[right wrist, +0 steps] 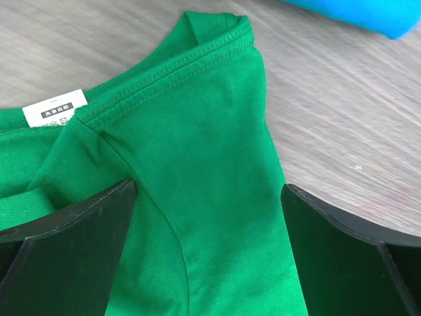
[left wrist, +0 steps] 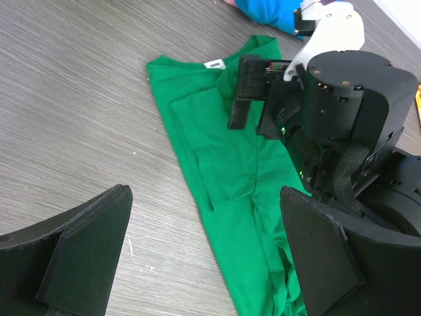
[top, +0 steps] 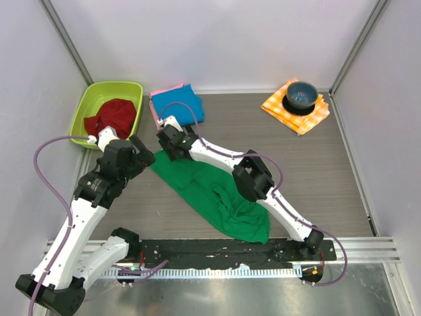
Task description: Fold and stack the t-shirts
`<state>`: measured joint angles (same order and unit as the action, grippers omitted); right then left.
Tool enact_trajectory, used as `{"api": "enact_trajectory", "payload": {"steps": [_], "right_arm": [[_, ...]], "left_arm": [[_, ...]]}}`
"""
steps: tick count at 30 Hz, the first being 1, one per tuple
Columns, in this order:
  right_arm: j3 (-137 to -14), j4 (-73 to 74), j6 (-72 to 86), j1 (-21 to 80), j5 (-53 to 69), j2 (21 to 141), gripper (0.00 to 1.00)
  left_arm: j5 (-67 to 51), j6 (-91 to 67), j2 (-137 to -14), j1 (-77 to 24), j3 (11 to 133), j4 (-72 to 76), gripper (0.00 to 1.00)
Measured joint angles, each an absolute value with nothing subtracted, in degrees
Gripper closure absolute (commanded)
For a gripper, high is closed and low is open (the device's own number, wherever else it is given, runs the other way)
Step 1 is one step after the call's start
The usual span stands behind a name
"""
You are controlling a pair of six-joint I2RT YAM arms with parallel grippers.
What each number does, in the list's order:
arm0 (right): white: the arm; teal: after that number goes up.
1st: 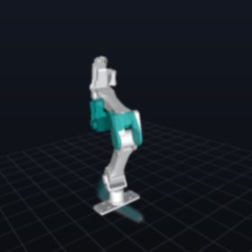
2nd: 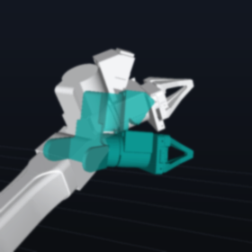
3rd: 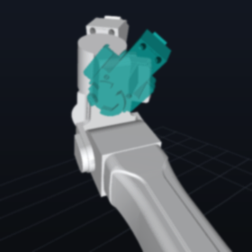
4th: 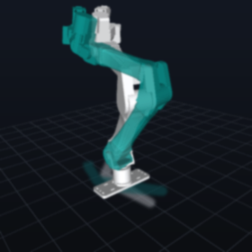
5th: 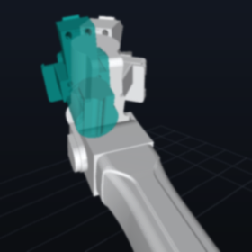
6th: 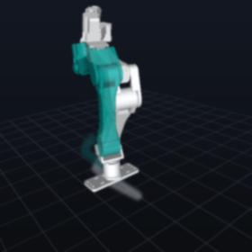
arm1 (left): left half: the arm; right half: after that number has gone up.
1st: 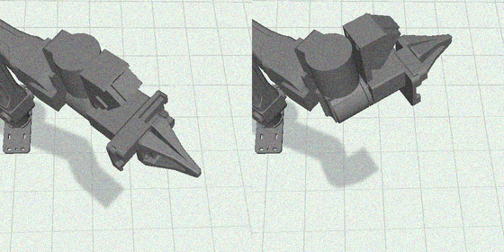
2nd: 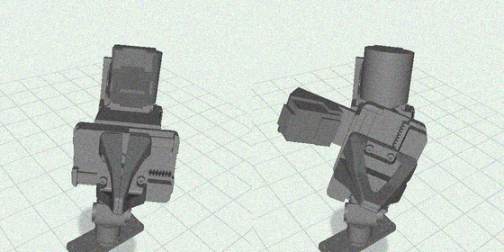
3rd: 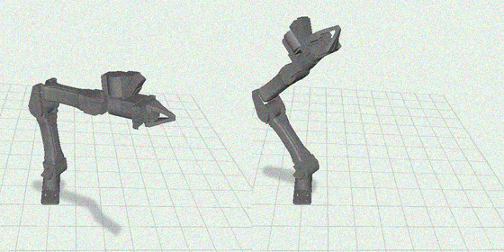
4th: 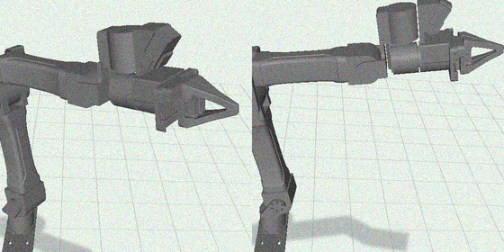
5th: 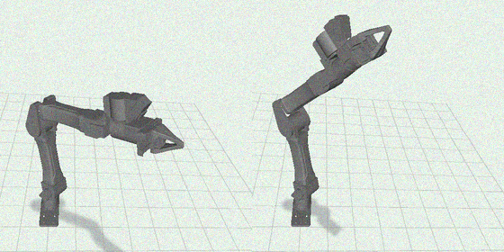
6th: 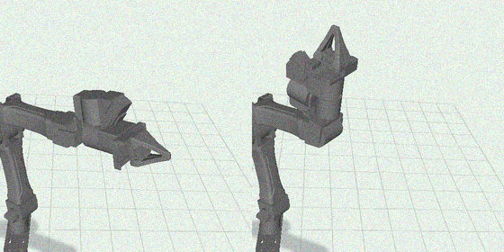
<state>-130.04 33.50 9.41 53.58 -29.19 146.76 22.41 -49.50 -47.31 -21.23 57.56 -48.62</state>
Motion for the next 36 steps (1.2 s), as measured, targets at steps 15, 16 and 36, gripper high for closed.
{"api": "enact_trajectory", "payload": {"steps": [15, 16, 36], "right_arm": [[-126.41, 35.77, 18.98, 32.8, -43.38, 145.73, 0.01], [-126.67, 36.21, 19.59, 31.14, -43.64, 145.77, 0.01], [-146.04, 37.98, 15.11, 20.95, -38.54, 156.29, 0.01]], "left_arm": [[21.61, -48.95, -49.95, -21.23, 56.75, -45.67, 0.0], [21.61, -48.86, -50.33, -21.23, 56.75, -45.56, 0.0], [14.94, -50.41, -65.73, -21.23, 55.13, -34.44, 0.0]]}}
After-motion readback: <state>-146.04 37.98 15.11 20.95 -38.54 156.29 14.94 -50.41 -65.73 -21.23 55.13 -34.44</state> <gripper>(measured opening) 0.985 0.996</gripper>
